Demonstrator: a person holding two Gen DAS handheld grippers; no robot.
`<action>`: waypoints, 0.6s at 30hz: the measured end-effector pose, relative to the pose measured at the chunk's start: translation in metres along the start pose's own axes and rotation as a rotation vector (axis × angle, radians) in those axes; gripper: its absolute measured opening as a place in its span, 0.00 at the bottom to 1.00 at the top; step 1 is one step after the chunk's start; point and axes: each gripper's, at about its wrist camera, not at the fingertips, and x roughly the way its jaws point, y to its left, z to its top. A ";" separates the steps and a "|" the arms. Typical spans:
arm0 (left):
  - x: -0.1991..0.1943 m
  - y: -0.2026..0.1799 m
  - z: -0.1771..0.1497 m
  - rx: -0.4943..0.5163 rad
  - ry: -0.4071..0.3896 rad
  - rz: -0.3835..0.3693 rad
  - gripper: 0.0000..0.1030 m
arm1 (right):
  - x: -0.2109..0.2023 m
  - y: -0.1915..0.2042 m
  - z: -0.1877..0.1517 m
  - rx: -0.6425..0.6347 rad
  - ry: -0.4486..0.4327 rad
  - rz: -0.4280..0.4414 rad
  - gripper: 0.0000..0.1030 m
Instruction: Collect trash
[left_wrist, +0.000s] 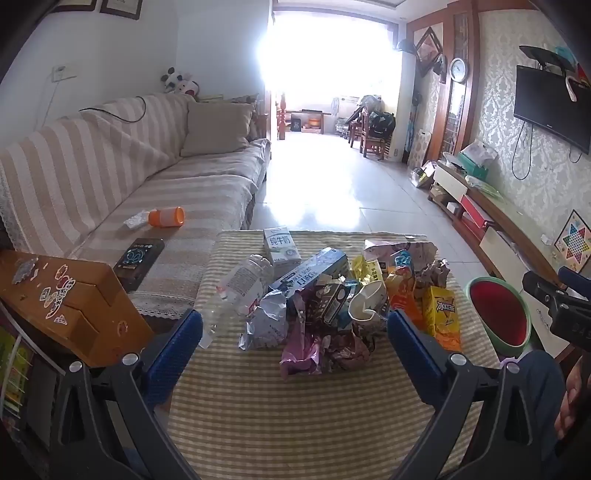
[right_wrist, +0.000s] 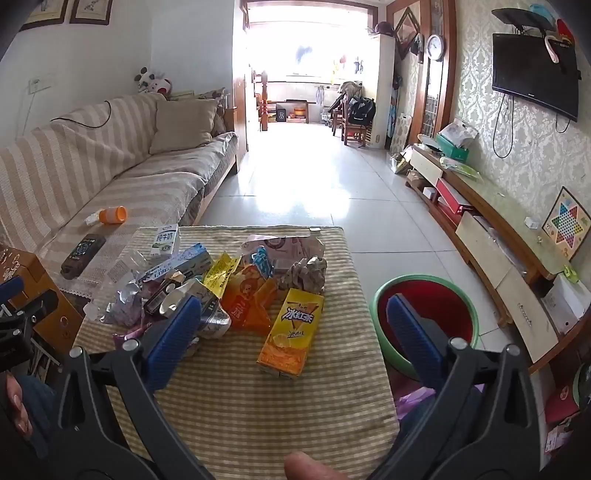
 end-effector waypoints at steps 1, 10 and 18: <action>0.000 0.000 -0.001 0.006 0.004 -0.001 0.92 | 0.000 0.002 0.000 0.001 0.003 0.001 0.97; 0.002 -0.004 0.000 0.007 0.020 -0.009 0.92 | 0.000 0.004 0.000 0.020 0.021 0.017 0.97; 0.005 -0.005 0.002 0.004 0.013 -0.014 0.92 | 0.001 0.000 -0.001 0.017 0.033 0.026 0.97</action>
